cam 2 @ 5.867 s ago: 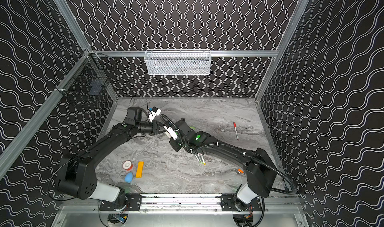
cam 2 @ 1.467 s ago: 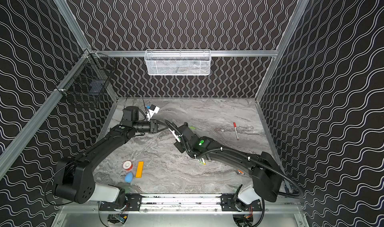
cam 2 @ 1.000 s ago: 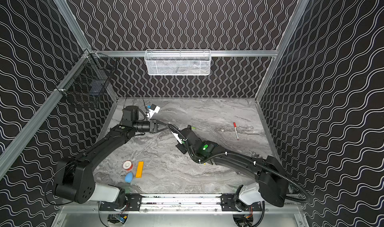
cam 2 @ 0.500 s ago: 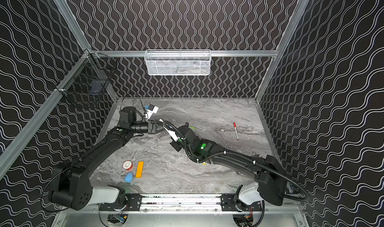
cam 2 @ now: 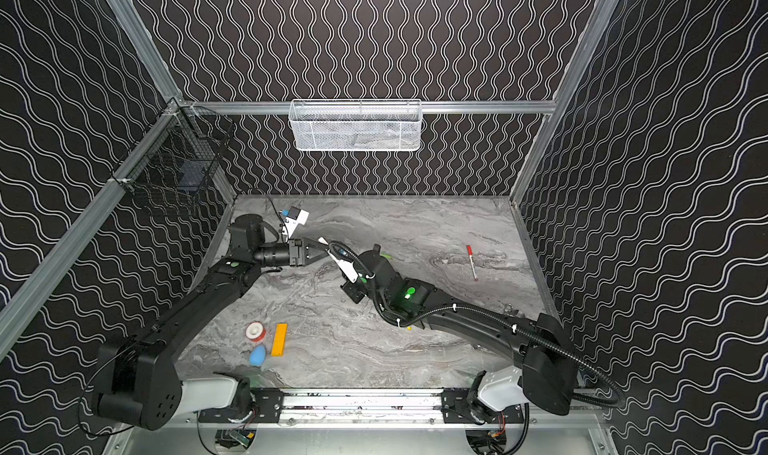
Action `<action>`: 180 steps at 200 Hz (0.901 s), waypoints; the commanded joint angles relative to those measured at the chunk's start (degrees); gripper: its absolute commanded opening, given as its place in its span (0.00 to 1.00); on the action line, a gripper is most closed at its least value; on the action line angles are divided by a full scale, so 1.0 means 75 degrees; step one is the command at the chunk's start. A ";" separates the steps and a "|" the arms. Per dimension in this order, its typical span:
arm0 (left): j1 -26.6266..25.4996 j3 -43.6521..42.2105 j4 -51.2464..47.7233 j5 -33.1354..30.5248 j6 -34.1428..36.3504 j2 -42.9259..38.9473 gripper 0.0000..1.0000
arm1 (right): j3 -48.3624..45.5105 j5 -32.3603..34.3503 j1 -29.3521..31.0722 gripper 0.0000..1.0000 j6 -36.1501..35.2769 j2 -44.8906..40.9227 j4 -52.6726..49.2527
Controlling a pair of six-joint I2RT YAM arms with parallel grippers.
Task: Insert the pens into the pen caps
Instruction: 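Push the highlighter tip into the pale cap held by the left gripper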
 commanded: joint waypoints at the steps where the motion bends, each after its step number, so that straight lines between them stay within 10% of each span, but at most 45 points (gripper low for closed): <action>1: 0.0052 -0.0055 0.0791 -0.0016 -0.0405 0.0010 0.60 | 0.0063 -0.0195 0.0014 0.01 0.0003 0.0017 0.0062; 64: 0.0087 -0.0114 0.0829 -0.0096 -0.0334 -0.0170 0.46 | 0.0022 -0.0315 0.0022 0.01 0.0047 0.0094 0.0095; 126: 0.0110 -0.0160 0.0976 -0.0087 -0.0421 -0.0078 0.00 | 0.0082 -0.0165 0.0025 0.00 0.0188 0.0153 0.0076; 180: -0.0026 -0.0141 0.0855 -0.0040 -0.0376 0.0119 0.00 | 0.0760 -0.0413 0.0025 0.00 -0.0169 0.0442 0.0643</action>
